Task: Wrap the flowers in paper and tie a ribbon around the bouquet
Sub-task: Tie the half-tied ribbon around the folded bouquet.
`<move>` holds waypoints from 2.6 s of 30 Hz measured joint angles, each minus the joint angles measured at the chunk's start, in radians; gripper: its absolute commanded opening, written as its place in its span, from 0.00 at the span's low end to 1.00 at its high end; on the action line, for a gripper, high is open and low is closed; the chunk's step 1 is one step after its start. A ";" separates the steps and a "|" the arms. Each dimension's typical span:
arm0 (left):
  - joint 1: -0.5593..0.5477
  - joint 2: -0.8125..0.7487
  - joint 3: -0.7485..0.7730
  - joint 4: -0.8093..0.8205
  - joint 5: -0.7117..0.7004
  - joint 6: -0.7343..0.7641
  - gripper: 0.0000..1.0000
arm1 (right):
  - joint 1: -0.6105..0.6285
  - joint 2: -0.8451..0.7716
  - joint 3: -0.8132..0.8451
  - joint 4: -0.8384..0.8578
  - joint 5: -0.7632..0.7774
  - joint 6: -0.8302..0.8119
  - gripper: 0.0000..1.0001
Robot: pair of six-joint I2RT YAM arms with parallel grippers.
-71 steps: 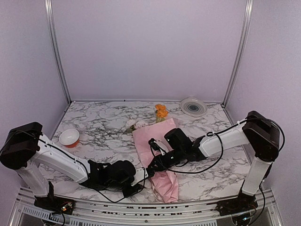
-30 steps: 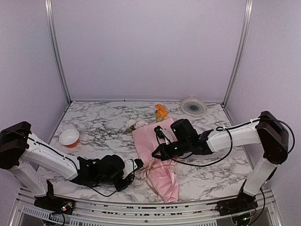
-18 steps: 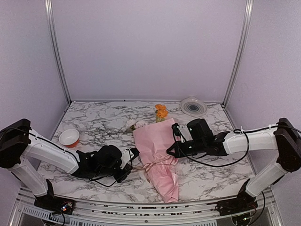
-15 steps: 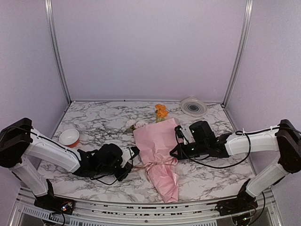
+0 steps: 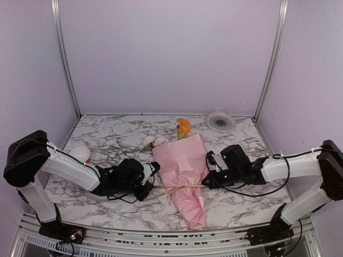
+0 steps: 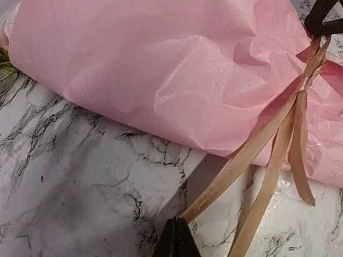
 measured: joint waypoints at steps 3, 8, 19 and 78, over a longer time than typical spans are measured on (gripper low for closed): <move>0.000 0.014 0.003 -0.003 0.017 -0.011 0.00 | -0.017 -0.006 -0.012 0.000 0.003 0.001 0.00; -0.003 0.012 0.003 0.007 0.037 -0.022 0.00 | -0.048 -0.010 -0.036 0.003 -0.005 0.000 0.00; -0.003 0.005 -0.006 0.007 0.052 -0.036 0.00 | -0.065 0.015 -0.042 0.032 -0.020 -0.003 0.00; -0.005 0.038 0.068 -0.058 0.034 0.045 0.43 | -0.113 -0.063 -0.085 -0.025 -0.164 -0.061 0.41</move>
